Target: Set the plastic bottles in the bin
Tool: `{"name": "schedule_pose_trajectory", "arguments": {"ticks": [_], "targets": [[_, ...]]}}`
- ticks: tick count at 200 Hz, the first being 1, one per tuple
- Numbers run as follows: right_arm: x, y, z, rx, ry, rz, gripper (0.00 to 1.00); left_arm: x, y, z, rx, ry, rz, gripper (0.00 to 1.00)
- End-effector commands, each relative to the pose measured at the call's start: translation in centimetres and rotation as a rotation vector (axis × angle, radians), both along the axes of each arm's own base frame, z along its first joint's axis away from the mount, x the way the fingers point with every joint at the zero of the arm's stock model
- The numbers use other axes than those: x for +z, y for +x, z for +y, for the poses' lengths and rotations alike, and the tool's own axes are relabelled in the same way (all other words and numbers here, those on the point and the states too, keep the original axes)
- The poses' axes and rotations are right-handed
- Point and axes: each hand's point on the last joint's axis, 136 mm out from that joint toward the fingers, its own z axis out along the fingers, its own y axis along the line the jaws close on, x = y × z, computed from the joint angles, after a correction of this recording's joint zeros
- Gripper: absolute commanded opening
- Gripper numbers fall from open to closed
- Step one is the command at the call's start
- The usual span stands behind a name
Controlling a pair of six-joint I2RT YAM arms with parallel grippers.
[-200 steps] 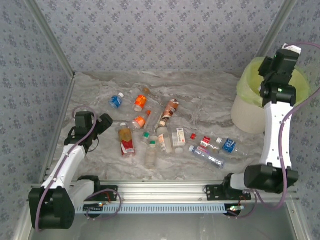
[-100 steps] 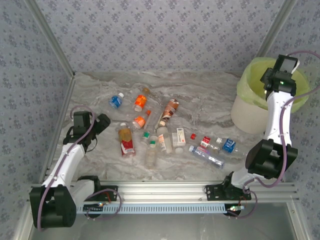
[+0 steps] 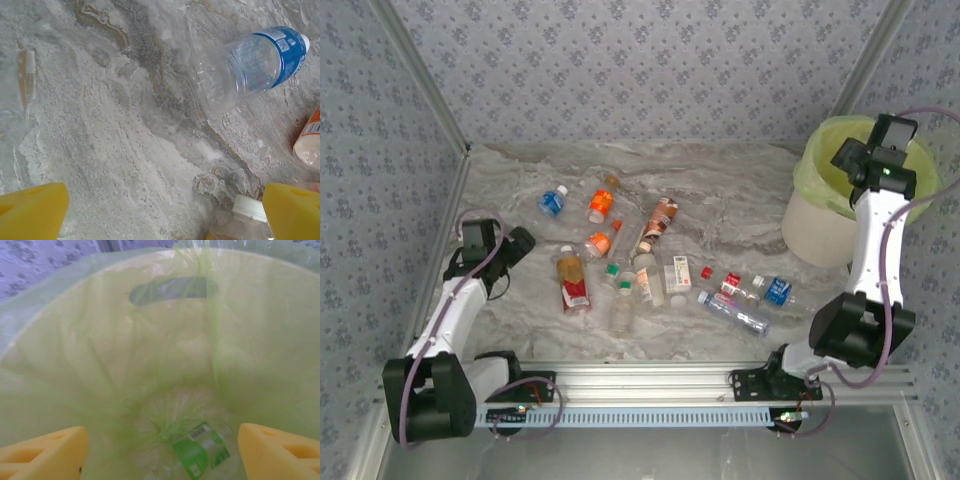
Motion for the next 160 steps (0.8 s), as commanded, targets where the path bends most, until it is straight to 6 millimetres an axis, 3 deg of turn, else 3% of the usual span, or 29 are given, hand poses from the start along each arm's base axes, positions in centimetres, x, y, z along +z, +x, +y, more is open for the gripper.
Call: {"name": "schedule_pose_trajectory", "arguments": {"ticks": [1, 34, 75, 126, 139, 160], "targets": [[3.8, -1.4, 3.8, 0.103, 0.028, -0.134, 0.83, 1.5, 1.7, 0.7, 0.021, 0.012, -0.026, 0.99], [5.4, -2.5, 9.3, 0.254, 0.085, -0.247, 0.96, 2.2, 4.1, 1.6, 0.018, 0.053, -0.015, 1.0], [4.1, -3.4, 14.7, 0.405, 0.136, -0.264, 1.0, 3.6, 7.6, 2.1, -0.151, 0.211, -0.01, 1.0], [2.6, -4.2, 18.8, 0.523, 0.179, -0.258, 1.0, 2.7, 11.2, -0.3, -0.456, 0.264, 0.001, 1.0], [2.2, -4.4, 19.3, 0.533, 0.18, -0.253, 1.0, 2.0, 11.8, 0.0, -0.474, 0.288, 0.014, 1.0], [1.6, -4.5, 19.5, 0.529, 0.179, -0.244, 1.0, 0.8, 12.5, -1.2, -0.608, 0.288, 0.032, 1.0]]}}
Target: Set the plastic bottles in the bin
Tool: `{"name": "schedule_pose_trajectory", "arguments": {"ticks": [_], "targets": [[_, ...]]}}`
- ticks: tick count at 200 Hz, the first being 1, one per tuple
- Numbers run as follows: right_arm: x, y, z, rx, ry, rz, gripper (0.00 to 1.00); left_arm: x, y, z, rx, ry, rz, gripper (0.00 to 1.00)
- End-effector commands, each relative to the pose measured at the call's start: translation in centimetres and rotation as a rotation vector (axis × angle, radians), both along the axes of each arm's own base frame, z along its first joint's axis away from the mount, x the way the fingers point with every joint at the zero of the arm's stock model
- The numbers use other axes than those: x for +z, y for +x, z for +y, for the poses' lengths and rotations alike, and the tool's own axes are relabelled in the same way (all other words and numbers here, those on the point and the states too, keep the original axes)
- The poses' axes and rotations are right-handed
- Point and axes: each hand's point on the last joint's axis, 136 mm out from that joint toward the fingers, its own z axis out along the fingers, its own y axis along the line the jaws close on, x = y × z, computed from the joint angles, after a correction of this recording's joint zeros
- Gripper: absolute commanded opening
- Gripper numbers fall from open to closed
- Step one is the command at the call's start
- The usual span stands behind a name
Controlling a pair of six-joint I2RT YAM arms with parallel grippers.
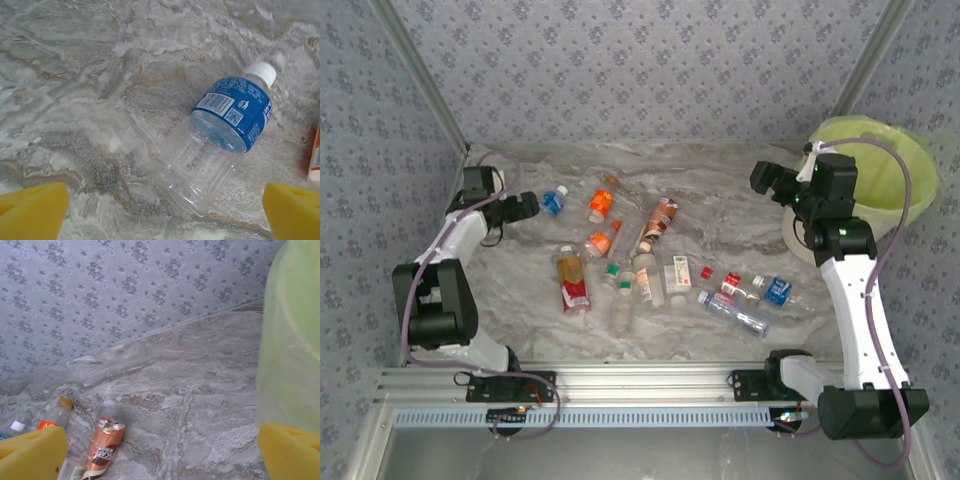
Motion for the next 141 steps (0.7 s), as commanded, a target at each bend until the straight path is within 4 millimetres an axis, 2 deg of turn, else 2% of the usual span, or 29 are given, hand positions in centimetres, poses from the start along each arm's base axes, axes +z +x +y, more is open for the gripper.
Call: {"name": "schedule_pose_trajectory", "arguments": {"ticks": [1, 36, 66, 91, 113, 141], "targets": [[0.7, -0.4, 0.6, 0.008, 0.023, -0.039, 1.0, -0.5, 0.7, -1.3, -0.186, 0.03, 0.025, 1.0], [0.5, -0.5, 0.3, -0.012, 0.016, -0.034, 1.0, -2.9, 1.6, -1.8, -0.306, 0.207, 0.084, 0.99], [0.5, -0.6, 0.0, -0.026, 0.007, -0.033, 1.0, -4.8, 1.9, -2.9, -0.415, 0.238, 0.14, 0.99], [0.5, -0.7, -0.2, -0.037, 0.003, -0.033, 1.0, -5.7, 2.2, -3.7, -0.458, 0.254, 0.142, 0.96], [0.7, -0.8, -0.2, -0.041, 0.008, -0.035, 1.0, -6.9, 2.3, -3.5, -0.452, 0.274, 0.162, 0.94], [1.0, -1.0, -0.2, -0.041, 0.009, -0.041, 1.0, -8.4, 2.0, -3.5, -0.477, 0.297, 0.233, 0.84]]}}
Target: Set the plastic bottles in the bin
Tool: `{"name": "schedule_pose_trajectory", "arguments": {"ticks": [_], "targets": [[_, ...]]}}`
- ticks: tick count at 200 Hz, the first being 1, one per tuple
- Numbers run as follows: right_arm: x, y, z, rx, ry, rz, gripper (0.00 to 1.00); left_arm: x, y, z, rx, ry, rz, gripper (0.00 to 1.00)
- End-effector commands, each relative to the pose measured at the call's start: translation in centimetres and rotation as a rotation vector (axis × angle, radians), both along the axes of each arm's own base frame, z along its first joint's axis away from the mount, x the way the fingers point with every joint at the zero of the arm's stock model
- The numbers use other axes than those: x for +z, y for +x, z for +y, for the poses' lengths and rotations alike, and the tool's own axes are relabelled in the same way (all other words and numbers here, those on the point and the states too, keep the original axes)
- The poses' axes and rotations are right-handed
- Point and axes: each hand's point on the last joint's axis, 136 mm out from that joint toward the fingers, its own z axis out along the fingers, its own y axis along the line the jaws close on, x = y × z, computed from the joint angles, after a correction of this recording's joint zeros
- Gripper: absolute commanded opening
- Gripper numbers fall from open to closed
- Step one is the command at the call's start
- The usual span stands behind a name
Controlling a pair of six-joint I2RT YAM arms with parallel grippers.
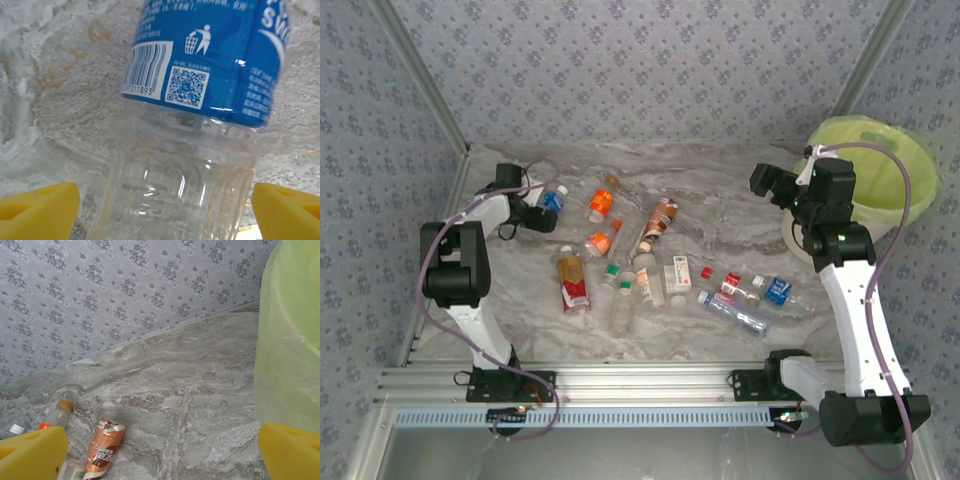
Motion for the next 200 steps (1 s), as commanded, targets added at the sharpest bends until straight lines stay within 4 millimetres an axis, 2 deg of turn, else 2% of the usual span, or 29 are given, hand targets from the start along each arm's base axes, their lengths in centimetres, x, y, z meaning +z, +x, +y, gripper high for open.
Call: {"name": "schedule_pose_trajectory", "arguments": {"ticks": [1, 30, 46, 63, 87, 121, 152, 153, 161, 185, 200], "targets": [[1.0, -0.5, -0.1, -0.016, 0.006, -0.029, 1.0, -0.8, 0.1, 0.0, -0.043, 0.053, 0.043, 0.84], [1.1, -0.8, -0.2, -0.021, 0.003, -0.03, 1.0, -1.5, -0.1, -0.1, -0.06, 0.085, 0.069, 0.76], [1.1, -1.0, -0.3, -0.023, 0.001, -0.028, 1.0, -1.4, -0.2, -0.3, -0.063, 0.088, 0.065, 0.65], [0.9, -1.1, -0.2, -0.021, 0.001, -0.021, 1.0, -0.9, -0.1, -0.5, -0.06, 0.081, 0.037, 0.55], [0.7, -1.1, 0.1, -0.009, 0.005, -0.013, 1.0, 0.3, -0.1, -0.6, -0.031, 0.062, -0.005, 0.5], [0.9, -1.3, 0.6, 0.008, 0.02, -0.014, 1.0, 4.3, -0.7, -1.5, -0.004, -0.009, -0.095, 0.5], [0.8, -1.0, 2.3, 0.058, 0.083, -0.018, 1.0, 8.9, -1.4, -3.4, 0.038, -0.089, -0.219, 0.48], [0.1, -0.9, 2.4, 0.06, 0.084, -0.001, 1.0, 9.2, -1.4, -3.4, 0.04, -0.093, -0.226, 0.48], [-1.0, -0.8, 3.0, 0.076, 0.105, 0.02, 1.0, 10.4, -1.7, -4.2, 0.053, -0.125, -0.26, 0.47], [-2.0, -0.3, 4.9, 0.105, 0.181, 0.046, 1.0, 13.7, -3.2, -7.5, 0.042, -0.231, -0.351, 0.48], [-2.6, -0.1, 6.5, 0.142, 0.232, 0.059, 1.0, 15.1, -4.6, -10.3, 0.005, -0.303, -0.398, 0.48]]}}
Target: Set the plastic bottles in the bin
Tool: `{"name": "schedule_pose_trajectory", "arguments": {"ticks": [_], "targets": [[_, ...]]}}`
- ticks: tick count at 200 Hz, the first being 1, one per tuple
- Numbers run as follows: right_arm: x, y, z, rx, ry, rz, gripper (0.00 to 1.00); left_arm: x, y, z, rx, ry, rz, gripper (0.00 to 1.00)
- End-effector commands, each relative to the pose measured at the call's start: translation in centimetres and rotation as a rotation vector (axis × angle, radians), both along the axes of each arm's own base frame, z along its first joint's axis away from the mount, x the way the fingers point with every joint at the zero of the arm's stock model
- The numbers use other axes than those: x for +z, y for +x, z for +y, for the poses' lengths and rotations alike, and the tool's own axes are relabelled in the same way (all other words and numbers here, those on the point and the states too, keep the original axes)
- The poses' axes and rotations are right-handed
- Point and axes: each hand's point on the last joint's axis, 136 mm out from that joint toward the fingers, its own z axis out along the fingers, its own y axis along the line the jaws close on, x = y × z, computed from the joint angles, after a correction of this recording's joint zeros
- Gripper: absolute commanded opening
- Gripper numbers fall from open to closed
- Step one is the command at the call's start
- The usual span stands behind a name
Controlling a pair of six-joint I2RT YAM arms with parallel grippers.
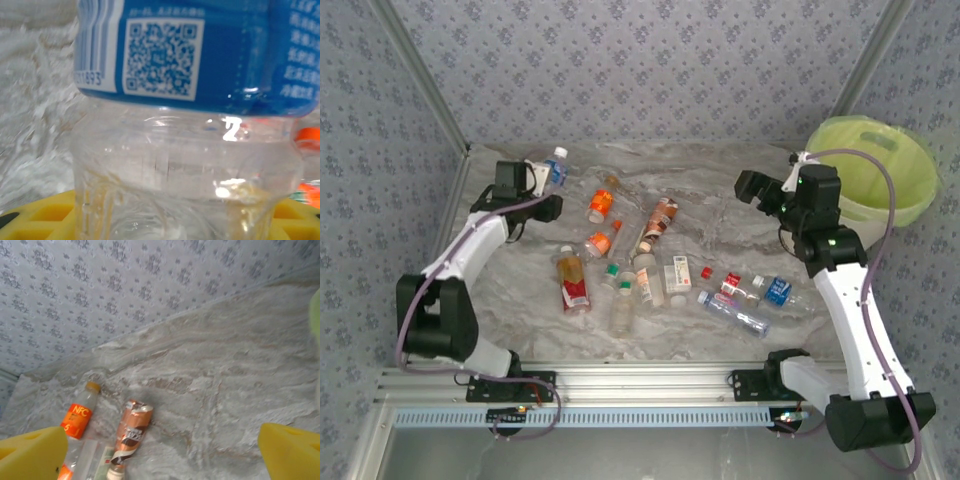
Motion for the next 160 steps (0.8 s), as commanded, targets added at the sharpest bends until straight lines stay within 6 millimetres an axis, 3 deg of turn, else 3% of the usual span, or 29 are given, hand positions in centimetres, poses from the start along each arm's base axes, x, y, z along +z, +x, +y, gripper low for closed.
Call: {"name": "schedule_pose_trajectory", "arguments": {"ticks": [1, 32, 80, 85, 106, 127, 160], "targets": [[-0.5, 0.4, 2.7, 0.055, 0.118, 0.013, 1.0, 2.7, -1.5, -3.9, -0.029, -0.155, -0.084, 0.48], [-0.1, 0.3, 7.0, 0.196, 0.196, 0.011, 1.0, 4.0, -5.6, -9.4, -0.154, -0.237, -0.092, 0.49], [1.8, -0.6, 13.8, 0.463, 0.259, 0.01, 1.0, 3.5, -11.2, -15.2, -0.355, -0.286, -0.052, 0.5], [3.2, -0.6, 14.3, 0.48, 0.261, -0.018, 1.0, 3.7, -11.6, -15.7, -0.377, -0.283, -0.059, 0.5], [3.5, -0.8, 16.2, 0.543, 0.259, -0.014, 1.0, 4.6, -12.6, -17.2, -0.444, -0.302, -0.099, 0.5], [3.2, -0.7, 18.1, 0.605, 0.288, 0.021, 0.93, 5.2, -13.2, -18.3, -0.494, -0.315, -0.126, 0.5], [2.8, -0.2, 19.7, 0.605, 0.326, 0.065, 0.86, 5.9, -13.6, -19.6, -0.524, -0.313, -0.144, 0.5]]}}
